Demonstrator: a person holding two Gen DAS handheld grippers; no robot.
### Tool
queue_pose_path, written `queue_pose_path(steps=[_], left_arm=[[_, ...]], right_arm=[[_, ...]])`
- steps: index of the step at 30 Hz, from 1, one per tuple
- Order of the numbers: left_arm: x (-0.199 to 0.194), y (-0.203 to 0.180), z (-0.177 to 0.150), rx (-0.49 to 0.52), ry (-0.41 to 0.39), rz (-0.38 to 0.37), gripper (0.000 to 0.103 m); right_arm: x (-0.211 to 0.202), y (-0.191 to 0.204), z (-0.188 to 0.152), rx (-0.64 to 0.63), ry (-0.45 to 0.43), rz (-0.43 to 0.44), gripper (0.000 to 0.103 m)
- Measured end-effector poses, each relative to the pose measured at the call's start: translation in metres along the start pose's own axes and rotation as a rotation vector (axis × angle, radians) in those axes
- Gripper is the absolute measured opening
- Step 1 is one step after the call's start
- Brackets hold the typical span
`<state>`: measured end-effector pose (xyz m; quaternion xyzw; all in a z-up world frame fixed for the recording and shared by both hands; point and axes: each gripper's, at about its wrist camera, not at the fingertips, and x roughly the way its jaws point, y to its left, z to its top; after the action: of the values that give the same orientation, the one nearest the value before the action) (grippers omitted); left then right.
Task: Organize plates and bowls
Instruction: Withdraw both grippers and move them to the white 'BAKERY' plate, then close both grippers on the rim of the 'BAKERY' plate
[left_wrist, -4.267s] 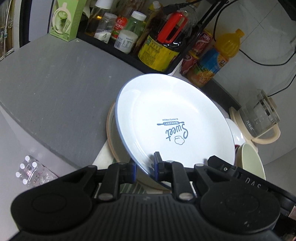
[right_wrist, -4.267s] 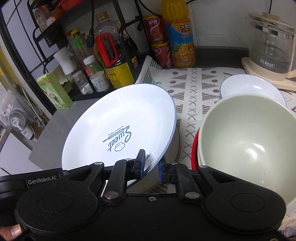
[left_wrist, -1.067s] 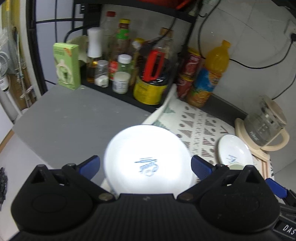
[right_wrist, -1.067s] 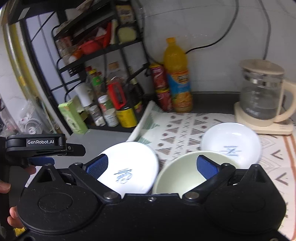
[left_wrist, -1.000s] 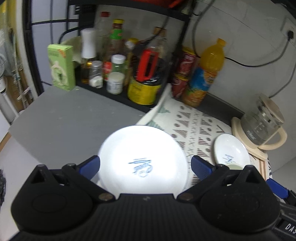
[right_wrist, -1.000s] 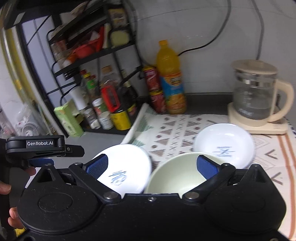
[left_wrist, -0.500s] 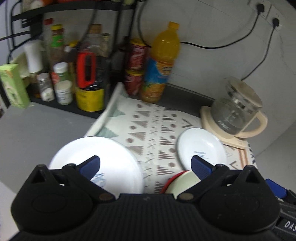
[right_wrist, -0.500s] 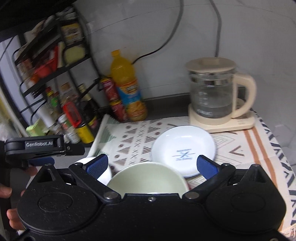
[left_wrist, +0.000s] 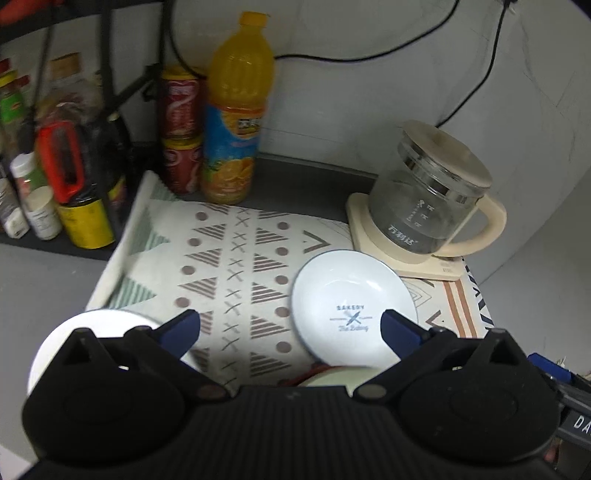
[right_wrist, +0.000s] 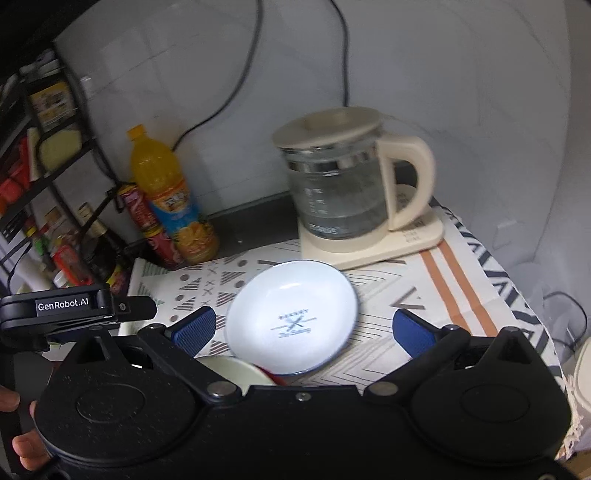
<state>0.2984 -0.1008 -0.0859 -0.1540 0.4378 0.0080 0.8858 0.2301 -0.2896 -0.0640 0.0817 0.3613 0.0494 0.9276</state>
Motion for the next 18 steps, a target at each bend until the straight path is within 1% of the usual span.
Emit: queue_pose_path(steps=[2, 6, 9, 12, 15, 16, 17, 18], left_arm=[[0.01, -0.006, 0.005, 0.008, 0.01, -0.016, 0.102], [0.029, -0.016, 0.014, 0.026, 0.037, -0.052, 0.101], [0.047, -0.021, 0.02, 0.031, 0.056, -0.066, 0.101], [0.065, -0.021, 0.025, 0.024, 0.08, -0.076, 0.097], [0.085, -0.018, 0.029, 0.015, 0.126, -0.079, 0.091], [0.092, -0.017, 0.031, 0.011, 0.143, -0.081, 0.087], [0.098, -0.015, 0.032, 0.008, 0.157, -0.08, 0.078], [0.105, -0.014, 0.032, 0.005, 0.174, -0.077, 0.073]], right_arm=[[0.005, -0.009, 0.001, 0.03, 0.008, -0.016, 0.103], [0.019, -0.033, 0.002, 0.132, 0.039, -0.017, 0.102], [0.031, -0.045, 0.002, 0.174, 0.06, -0.011, 0.096], [0.044, -0.054, 0.004, 0.199, 0.085, -0.004, 0.089], [0.061, -0.06, 0.006, 0.228, 0.135, 0.025, 0.082], [0.068, -0.061, 0.007, 0.237, 0.148, 0.04, 0.08], [0.073, -0.063, 0.008, 0.243, 0.16, 0.046, 0.078], [0.079, -0.064, 0.009, 0.247, 0.174, 0.043, 0.075]])
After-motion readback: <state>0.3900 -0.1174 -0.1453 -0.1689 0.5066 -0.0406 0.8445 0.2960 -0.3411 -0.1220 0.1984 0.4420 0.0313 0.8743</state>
